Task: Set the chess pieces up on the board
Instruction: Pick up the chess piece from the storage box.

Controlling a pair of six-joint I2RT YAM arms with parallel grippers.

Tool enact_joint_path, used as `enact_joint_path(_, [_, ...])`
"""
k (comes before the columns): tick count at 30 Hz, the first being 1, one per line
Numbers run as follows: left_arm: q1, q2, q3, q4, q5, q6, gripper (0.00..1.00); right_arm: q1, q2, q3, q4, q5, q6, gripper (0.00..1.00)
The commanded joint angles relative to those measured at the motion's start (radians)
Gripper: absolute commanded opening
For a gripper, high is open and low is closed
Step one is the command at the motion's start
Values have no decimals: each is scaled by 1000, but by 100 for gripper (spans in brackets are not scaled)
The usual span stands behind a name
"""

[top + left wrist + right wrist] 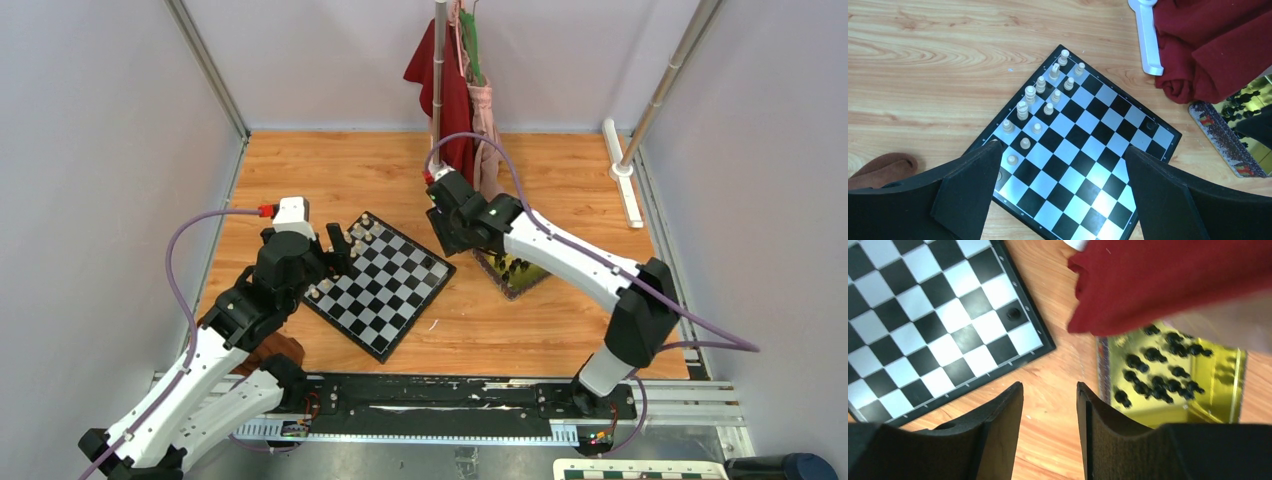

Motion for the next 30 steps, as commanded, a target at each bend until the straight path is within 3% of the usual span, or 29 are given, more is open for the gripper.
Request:
enact_joint_path(1, [-9, -6, -7, -8, -20, -17, 100, -17, -94, -112, -3, 135, 40, 47])
enact_joint_path(9, [-9, 20, -7, -1, -27, -8, 100, -151, -132, -242, 77, 128, 59, 47])
enact_joint_path(17, [-9, 44, -4, 21, -31, 7, 100, -268, -43, -216, 129, 74, 52, 46])
enact_joint_path(30, [-9, 71, -1, 48, -32, 24, 100, -346, 100, -196, 222, 4, 49, 42])
